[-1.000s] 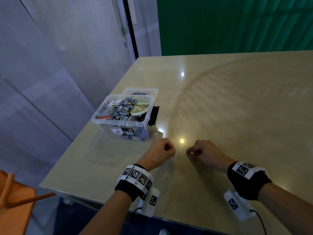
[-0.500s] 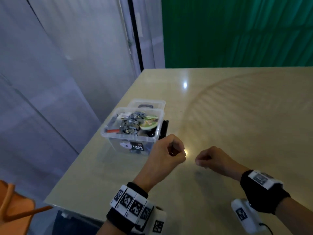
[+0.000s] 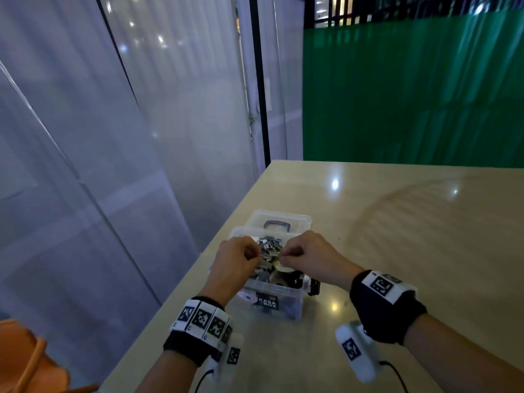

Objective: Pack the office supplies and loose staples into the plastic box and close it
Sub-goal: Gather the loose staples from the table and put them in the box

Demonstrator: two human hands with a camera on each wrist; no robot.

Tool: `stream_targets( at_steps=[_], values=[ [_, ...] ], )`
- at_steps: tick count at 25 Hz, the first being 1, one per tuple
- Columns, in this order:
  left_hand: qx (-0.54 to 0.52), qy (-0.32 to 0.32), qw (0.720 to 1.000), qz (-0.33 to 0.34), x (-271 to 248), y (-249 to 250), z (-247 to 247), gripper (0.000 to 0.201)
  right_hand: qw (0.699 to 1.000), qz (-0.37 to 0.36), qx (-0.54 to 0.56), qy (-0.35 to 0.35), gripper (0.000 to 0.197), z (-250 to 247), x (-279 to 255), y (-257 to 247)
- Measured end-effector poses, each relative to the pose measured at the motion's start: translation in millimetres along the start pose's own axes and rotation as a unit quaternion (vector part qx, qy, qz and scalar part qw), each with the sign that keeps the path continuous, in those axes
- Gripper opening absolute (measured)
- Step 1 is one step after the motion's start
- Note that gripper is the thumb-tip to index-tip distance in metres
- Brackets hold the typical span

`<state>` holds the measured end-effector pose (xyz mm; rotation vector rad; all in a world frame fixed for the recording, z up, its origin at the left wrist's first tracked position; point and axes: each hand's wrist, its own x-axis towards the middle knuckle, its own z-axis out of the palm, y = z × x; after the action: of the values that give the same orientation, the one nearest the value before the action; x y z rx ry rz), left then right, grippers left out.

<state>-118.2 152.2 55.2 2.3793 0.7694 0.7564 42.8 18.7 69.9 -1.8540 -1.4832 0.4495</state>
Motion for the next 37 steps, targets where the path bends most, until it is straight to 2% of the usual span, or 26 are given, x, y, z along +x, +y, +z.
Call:
stream_targets(
  at_steps=[2, 4, 8, 10, 14, 17, 20, 23, 29, 30, 32, 35, 37],
  values=[
    [0.038, -0.039, 0.998, 0.036, 9.5, -4.7, -1.0, 0.013, 1.000, 0.015, -0.002, 0.005, 0.014, 1.2, 12.9, 4.1],
    [0.045, -0.066, 0.996, 0.047, 24.4, -12.0, -7.4, 0.020, 0.999, 0.036, 0.005, 0.023, 0.017, -2.1, 23.4, 10.3],
    [0.023, -0.052, 0.998, 0.014, 65.9, -39.3, -30.2, 0.019, 0.993, 0.074, 0.033, 0.090, 0.017, -20.0, 46.7, 29.6],
    [0.018, -0.044, 0.999, -0.015, 89.2, -62.4, -40.8, 0.015, 0.989, 0.104, 0.047, 0.098, 0.015, -29.5, 60.6, 45.6],
    [0.018, -0.065, 0.995, -0.077, 127.6, -106.6, -43.1, 0.011, 0.984, 0.175, 0.043, 0.016, 0.013, -38.5, 83.1, 77.2],
    [-0.007, -0.125, 0.988, -0.095, 148.4, -119.4, -31.9, 0.014, 0.979, 0.199, 0.013, -0.037, 0.014, -44.2, 101.6, 91.5],
    [-0.045, -0.202, 0.967, -0.148, 171.1, -131.5, -16.6, 0.025, 0.973, 0.216, -0.011, -0.075, 0.014, -46.2, 123.9, 104.4],
    [-0.079, -0.238, 0.945, -0.208, 190.4, -145.7, -3.6, 0.037, 0.966, 0.228, -0.046, -0.116, 0.014, -43.2, 140.3, 117.6],
    [-0.154, -0.306, 0.895, -0.287, 200.4, -171.8, 4.2, 0.057, 0.946, 0.202, -0.096, -0.235, 0.039, -16.0, 156.9, 155.4],
    [-0.159, -0.314, 0.891, -0.285, 200.7, -172.5, 3.5, 0.059, 0.943, 0.192, -0.113, -0.247, 0.039, -10.3, 157.8, 160.9],
    [-0.140, -0.312, 0.907, -0.244, 200.4, -165.4, -0.6, 0.058, 0.943, 0.173, -0.151, -0.242, 0.034, -0.7, 154.8, 169.2],
    [-0.049, -0.288, 0.949, -0.114, 193.9, -138.4, -9.8, 0.046, 0.955, 0.166, -0.175, -0.173, 0.022, 6.5, 140.4, 183.3],
    [0.018, -0.277, 0.960, -0.023, 184.0, -117.3, -13.2, 0.041, 0.956, 0.163, -0.202, -0.133, 0.023, 6.1, 123.5, 188.7]
  ],
)
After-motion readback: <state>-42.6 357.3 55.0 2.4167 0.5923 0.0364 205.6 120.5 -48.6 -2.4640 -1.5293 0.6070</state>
